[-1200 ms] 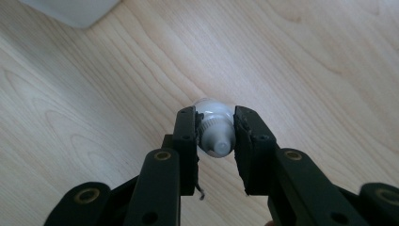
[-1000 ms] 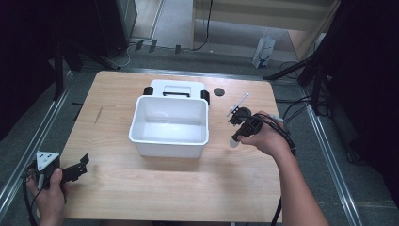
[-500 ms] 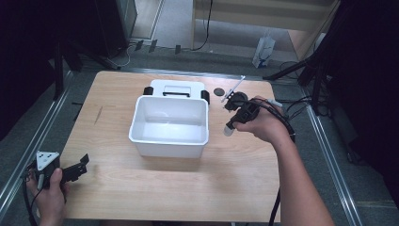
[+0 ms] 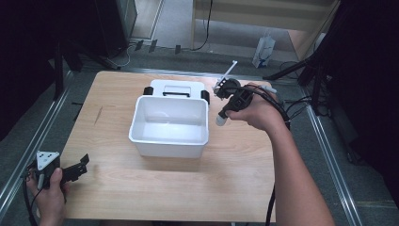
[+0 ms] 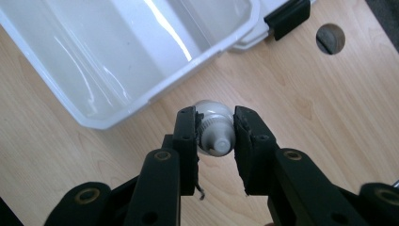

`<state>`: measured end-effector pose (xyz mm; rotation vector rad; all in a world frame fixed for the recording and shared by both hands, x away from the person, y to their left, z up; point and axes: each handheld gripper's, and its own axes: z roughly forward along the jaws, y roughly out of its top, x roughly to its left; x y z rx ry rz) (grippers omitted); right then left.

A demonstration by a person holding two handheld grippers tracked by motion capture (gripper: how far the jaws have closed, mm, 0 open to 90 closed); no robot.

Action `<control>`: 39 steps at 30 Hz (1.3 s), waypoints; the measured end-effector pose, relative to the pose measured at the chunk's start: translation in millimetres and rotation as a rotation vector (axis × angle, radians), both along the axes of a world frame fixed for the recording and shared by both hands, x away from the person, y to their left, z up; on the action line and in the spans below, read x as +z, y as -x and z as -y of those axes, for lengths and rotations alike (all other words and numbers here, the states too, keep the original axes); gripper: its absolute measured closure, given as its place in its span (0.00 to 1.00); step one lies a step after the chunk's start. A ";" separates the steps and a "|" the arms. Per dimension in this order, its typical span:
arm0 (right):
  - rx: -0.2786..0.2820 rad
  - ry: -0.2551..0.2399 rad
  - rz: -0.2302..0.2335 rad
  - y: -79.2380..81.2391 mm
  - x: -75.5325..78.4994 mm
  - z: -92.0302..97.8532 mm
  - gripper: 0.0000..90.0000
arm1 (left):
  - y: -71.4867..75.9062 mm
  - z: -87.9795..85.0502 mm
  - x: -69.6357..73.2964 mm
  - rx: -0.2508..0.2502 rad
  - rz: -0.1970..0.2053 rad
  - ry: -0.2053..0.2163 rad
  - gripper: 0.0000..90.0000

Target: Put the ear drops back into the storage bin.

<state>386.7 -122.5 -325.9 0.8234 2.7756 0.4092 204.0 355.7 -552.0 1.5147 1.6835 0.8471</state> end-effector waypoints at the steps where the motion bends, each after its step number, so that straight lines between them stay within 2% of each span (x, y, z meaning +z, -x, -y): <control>1: 0.010 -0.002 0.004 -0.5 2.2 -2.5 0.80 | 0.0 -0.1 0.0 0.000 -0.001 0.000 0.00; 7: 0.031 -0.012 0.016 -1.9 13.1 -17.4 0.80 | -0.1 -0.3 0.0 -0.001 -0.001 0.002 0.00; 15: 0.057 -0.013 0.016 -3.0 16.0 -33.8 0.80 | -0.3 -0.3 0.0 -0.001 -0.004 0.006 0.00; 31: 0.119 -0.003 0.001 -4.1 3.8 -55.3 0.80 | -0.6 -0.5 -0.2 -0.004 -0.005 0.007 0.00; 39: 0.166 0.013 -0.007 -3.4 -6.6 -59.3 0.80 | -0.7 -0.5 -0.2 -0.003 -0.005 0.008 0.00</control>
